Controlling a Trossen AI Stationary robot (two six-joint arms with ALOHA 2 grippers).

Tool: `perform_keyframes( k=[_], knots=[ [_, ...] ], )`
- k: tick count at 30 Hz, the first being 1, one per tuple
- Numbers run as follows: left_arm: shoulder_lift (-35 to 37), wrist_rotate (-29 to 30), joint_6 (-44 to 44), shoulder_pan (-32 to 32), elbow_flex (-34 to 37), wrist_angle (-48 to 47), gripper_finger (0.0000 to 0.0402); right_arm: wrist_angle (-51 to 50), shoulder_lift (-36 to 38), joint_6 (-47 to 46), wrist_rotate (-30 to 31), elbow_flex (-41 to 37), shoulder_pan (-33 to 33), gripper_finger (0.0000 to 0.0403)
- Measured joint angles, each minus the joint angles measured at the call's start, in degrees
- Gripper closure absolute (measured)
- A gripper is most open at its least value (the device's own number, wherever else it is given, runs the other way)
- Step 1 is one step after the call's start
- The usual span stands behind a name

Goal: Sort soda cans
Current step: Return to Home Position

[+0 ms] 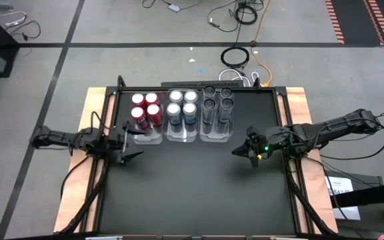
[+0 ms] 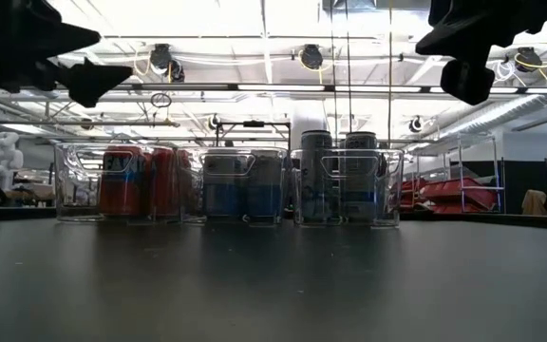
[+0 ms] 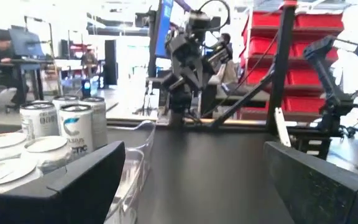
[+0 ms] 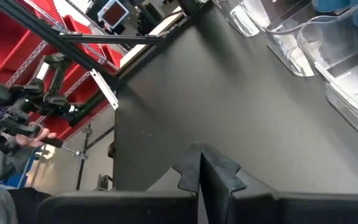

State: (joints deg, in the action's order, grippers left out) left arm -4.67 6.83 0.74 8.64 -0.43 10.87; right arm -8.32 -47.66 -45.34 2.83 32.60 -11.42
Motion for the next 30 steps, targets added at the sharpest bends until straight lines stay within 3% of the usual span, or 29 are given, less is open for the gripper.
perform_keyframes(
  k=[2,9,25,30],
  knots=[
    [4.34,-0.65,-0.03,0.02,0.00,-3.55,0.0010,-0.02,0.00,-0.03,0.00,0.00,0.02,0.0403],
    [4.66,-4.32,-1.27,0.01,0.02,-9.15,0.0010,-2.81,0.01,-0.02,-0.20,0.00,-0.24,0.0403],
    [4.55,-4.41,-1.12,0.00,0.07,-9.52,0.0010,-13.44,-0.79,5.38,0.14,0.00,-0.31,0.0403],
    [4.55,-4.39,-1.12,0.02,0.09,-9.53,0.0010,-11.34,-1.81,17.97,8.93,-0.03,-0.18,0.0403]
  ],
)
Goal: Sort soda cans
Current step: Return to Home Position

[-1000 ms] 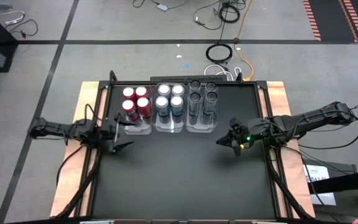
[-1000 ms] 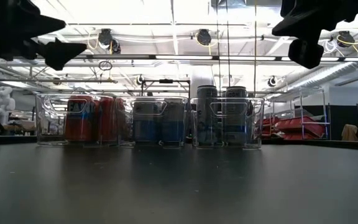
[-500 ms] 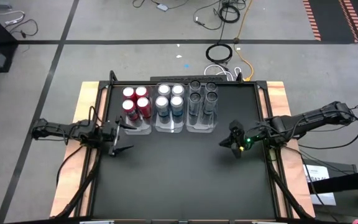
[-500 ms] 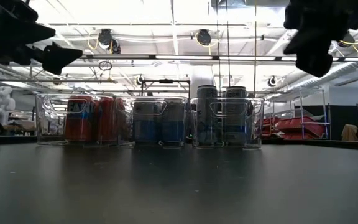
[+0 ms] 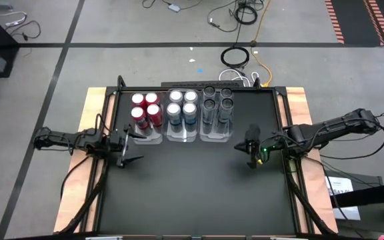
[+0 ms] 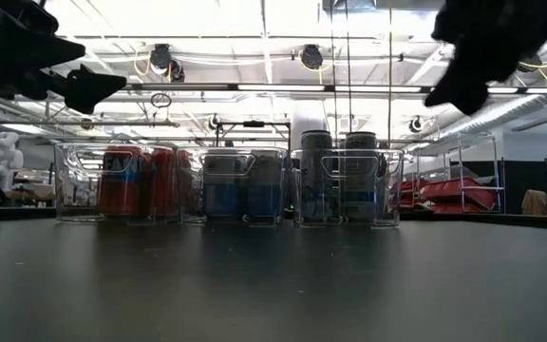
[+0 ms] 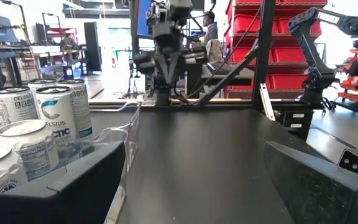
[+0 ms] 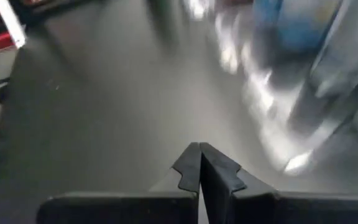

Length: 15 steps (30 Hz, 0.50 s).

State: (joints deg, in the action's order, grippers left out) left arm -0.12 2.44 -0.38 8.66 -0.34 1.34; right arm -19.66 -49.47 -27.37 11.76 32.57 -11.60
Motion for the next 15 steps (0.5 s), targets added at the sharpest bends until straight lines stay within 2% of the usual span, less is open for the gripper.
perform_keyframes(
  k=[3,7,12,15],
  knots=[
    [0.00,0.02,0.00,0.00,0.00,-0.02,0.0010,5.65,-0.15,9.72,1.56,-0.02,1.76,0.0403],
    [0.00,0.04,0.00,-0.01,0.02,-0.07,0.0010,13.11,0.72,15.89,-0.35,-3.40,4.36,0.0403],
    [0.00,0.10,0.00,-0.01,0.02,-0.09,0.0010,28.08,4.16,15.70,-10.39,-14.77,6.76,0.0403],
    [0.00,0.11,0.00,-0.01,0.02,-0.09,0.0010,37.68,7.93,14.06,-12.05,-22.05,7.35,0.0403]
  ],
)
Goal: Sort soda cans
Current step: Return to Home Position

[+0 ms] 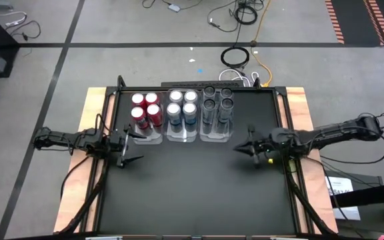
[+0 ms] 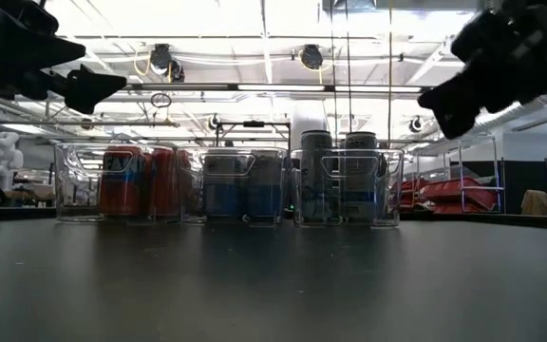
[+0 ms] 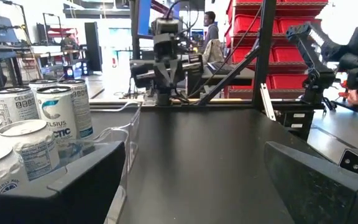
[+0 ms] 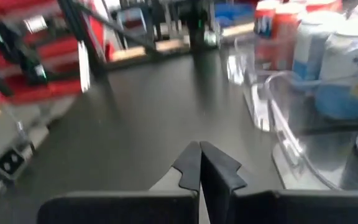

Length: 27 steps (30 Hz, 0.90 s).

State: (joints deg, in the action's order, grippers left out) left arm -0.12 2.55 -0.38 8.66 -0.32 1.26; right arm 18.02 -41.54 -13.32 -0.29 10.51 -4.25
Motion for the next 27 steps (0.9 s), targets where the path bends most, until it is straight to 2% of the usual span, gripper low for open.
perform_keyframes(
  k=[5,14,18,20,27],
  knots=[
    [0.00,0.02,0.00,0.01,0.02,0.00,0.0010,11.06,7.76,-0.49,0.18,-9.74,1.43,0.0403],
    [0.00,0.07,0.00,-0.01,0.04,0.12,0.0010,-4.99,26.41,1.79,-0.02,-9.68,2.45,0.0403],
    [-0.02,0.11,0.00,0.01,0.07,0.36,0.0010,-17.25,37.11,0.17,-0.14,-9.64,2.45,0.0403],
    [-0.04,0.13,0.00,0.00,0.07,0.38,0.0010,-17.76,41.26,1.26,-0.78,-9.32,2.13,0.0403],
    [-0.17,0.28,0.00,-0.01,0.07,0.32,0.0010,-18.63,39.93,1.51,-1.29,-9.01,1.54,0.0403]
  ],
)
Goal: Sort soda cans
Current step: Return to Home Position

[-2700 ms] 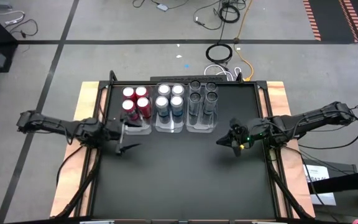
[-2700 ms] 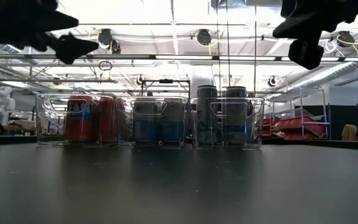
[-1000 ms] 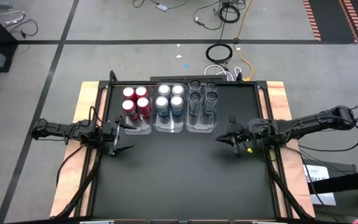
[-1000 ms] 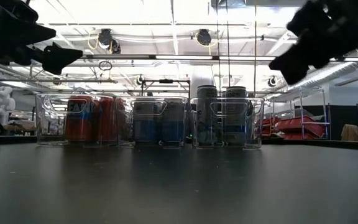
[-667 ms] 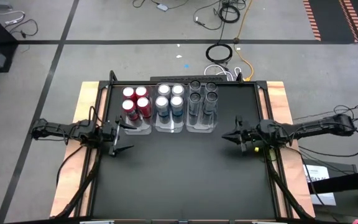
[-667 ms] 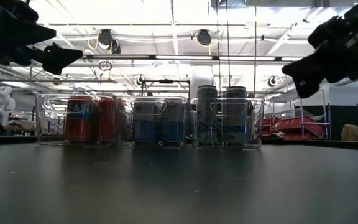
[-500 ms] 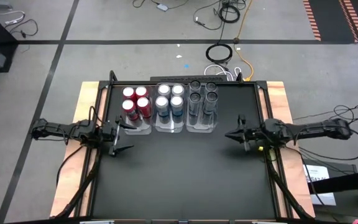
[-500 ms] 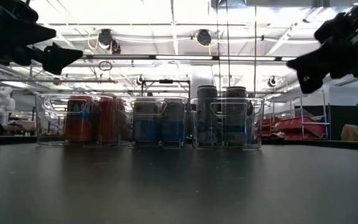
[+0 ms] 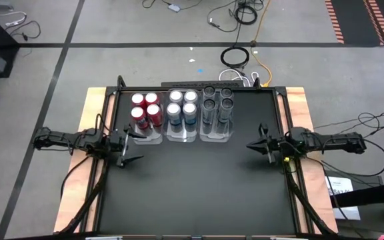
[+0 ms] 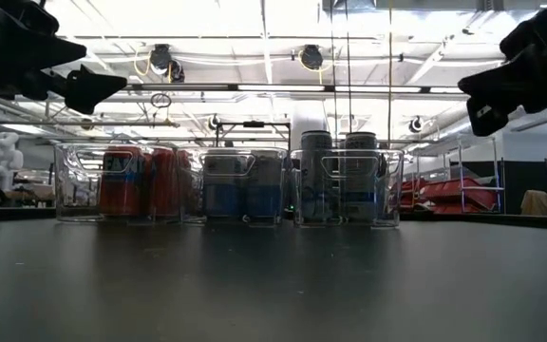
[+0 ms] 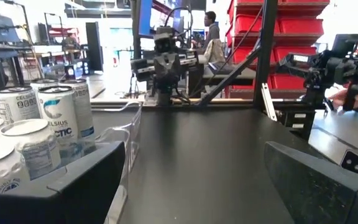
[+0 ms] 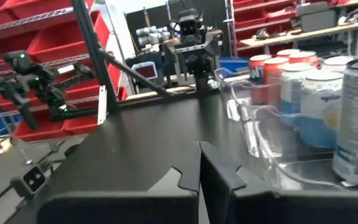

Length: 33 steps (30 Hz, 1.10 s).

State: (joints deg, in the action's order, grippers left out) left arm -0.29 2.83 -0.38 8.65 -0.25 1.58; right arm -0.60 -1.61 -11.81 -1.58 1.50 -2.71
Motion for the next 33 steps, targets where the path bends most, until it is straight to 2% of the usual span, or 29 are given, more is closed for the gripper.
perform_keyframes(
  k=[33],
  knots=[
    [-0.09,0.00,0.00,0.00,0.00,-0.26,0.0010,-0.09,-0.81,0.52,0.21,0.02,-0.03,0.0403]
  ],
)
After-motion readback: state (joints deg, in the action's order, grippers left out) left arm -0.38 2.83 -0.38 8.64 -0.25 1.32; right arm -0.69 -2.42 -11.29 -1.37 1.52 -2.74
